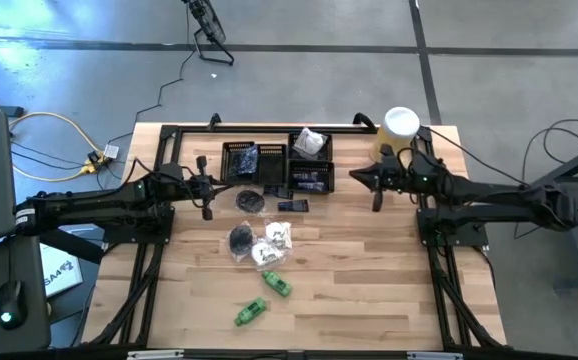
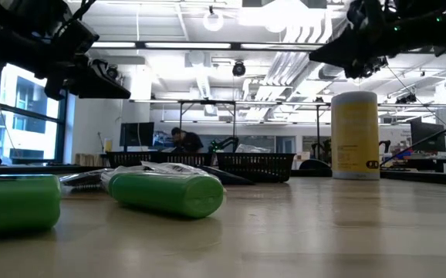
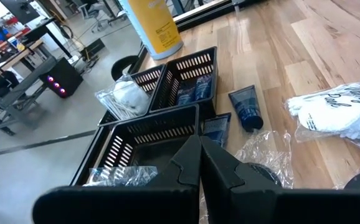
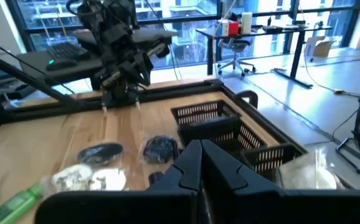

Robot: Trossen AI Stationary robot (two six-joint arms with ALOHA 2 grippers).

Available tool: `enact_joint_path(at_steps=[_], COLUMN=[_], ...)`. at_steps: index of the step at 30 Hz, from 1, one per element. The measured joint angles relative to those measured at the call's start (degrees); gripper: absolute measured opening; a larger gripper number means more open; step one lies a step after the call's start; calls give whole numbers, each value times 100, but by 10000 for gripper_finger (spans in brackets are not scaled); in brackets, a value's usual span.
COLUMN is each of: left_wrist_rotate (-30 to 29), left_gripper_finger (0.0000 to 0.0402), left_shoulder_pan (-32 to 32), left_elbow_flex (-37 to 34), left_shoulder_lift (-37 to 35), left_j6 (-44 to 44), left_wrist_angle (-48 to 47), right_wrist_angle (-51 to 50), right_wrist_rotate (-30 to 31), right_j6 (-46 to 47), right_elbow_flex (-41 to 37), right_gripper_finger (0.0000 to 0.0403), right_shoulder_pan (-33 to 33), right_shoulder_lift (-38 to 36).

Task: Pick & Place Travel size toiletries
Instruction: Put the top black hairbrush into the left black bin

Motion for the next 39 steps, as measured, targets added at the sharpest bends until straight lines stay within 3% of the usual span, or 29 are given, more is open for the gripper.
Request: enact_joint_path(at_steps=[11,18,22,26,30,33,39], left_wrist_rotate=[-5,-7,-185,-263,-935,-1855,-2797], left_gripper_finger=[0,0,0,0,0,0,0], left_shoulder_pan=[1,0,0,-166,-705,-1168,-2016], left_elbow_flex=[-3,-7,344,871,1422,1881,2551], left_shoulder_lift=[2,30,241,899,1715,2255,3054], left_j6=[148,149,171,387,975,1203,551], left_wrist_angle=[43,1042,596,195,-175,-1189,-2861], right_wrist_angle=[36,44,37,34,32,32,32], right_wrist_rotate=[-2,1,1,1,1,1,22], right_j6=[163,145,106,100,100,100,100], right_elbow_flex=[-658,-663,-663,-663,-663,-663,-661], right_gripper_finger=[2,3,3,3,3,3,3], right_shoulder_pan=[2,2,2,2,2,2,2], right_shoulder_lift=[-826,-967,-967,-965,-965,-963,-963])
